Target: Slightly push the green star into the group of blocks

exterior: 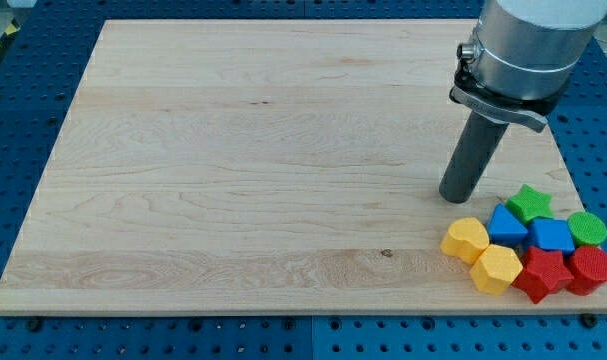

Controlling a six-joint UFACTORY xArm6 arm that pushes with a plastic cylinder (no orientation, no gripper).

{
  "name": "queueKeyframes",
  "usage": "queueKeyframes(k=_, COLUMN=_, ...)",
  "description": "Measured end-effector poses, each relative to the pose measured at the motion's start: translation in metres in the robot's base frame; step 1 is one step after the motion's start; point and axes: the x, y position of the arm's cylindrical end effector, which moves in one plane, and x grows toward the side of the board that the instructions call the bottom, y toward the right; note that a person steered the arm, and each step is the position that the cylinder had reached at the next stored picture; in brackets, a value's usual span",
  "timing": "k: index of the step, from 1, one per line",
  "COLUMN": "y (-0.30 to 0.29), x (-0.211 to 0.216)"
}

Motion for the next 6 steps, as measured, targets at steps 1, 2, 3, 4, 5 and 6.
queueKeyframes(k=1, y=-0.001, x=-0.013)
queueKeyframes(k=2, y=-0.001, x=-0.020)
queueKeyframes(k=3, y=0.018, x=-0.018)
queueKeyframes(k=4, y=0.055, x=-0.005)
queueKeyframes(k=5, y=0.088, x=-0.003)
queueKeyframes(k=6, y=0.106, x=-0.003)
